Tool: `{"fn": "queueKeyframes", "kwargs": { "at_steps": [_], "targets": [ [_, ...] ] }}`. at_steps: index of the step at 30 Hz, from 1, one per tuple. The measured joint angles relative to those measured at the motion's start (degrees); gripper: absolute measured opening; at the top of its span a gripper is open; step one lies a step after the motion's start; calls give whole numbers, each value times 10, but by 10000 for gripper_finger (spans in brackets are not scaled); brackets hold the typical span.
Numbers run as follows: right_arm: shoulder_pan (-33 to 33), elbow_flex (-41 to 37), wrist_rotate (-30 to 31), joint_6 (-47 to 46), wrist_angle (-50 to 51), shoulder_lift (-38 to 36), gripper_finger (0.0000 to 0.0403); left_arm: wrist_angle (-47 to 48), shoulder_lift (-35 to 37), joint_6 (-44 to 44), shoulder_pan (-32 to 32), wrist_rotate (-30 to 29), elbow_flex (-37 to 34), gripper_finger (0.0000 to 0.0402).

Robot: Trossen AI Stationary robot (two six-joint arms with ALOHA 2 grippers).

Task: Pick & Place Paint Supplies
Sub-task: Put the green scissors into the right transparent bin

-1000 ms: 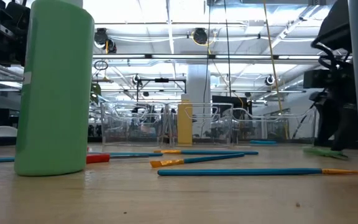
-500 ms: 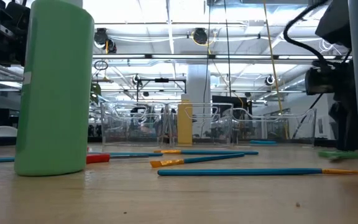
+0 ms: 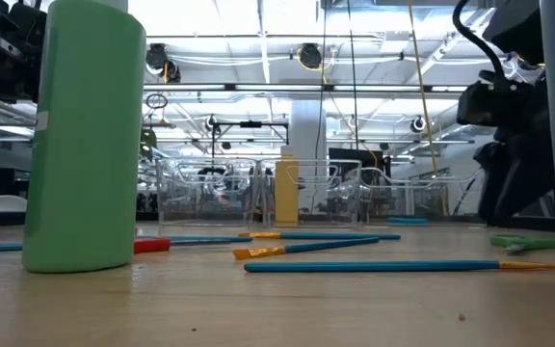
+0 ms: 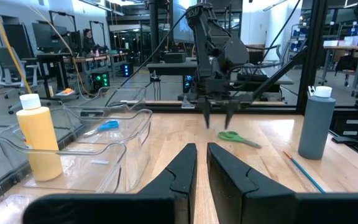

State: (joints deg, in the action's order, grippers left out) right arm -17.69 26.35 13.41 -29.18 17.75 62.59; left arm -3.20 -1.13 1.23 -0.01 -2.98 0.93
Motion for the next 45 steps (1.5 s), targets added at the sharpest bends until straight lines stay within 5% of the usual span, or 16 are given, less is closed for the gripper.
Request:
{"fn": "queueKeyframes", "kwargs": {
  "at_steps": [14, 28, 38, 45],
  "targets": [
    [2, 3, -14, 61, -52, 121, 205, 0, 0, 0, 0, 0, 0, 47],
    [2, 2, -15, 61, 3, 107, 15, 0, 0, 0, 0, 0, 0, 47],
    [2, -3, -47, 39, 24, 14, 4, 0, 0, 0, 0, 0, 0, 47],
    [2, -2, -6, 18, 11, -87, 2, 0, 0, 0, 0, 0, 0, 47]
  ]
}}
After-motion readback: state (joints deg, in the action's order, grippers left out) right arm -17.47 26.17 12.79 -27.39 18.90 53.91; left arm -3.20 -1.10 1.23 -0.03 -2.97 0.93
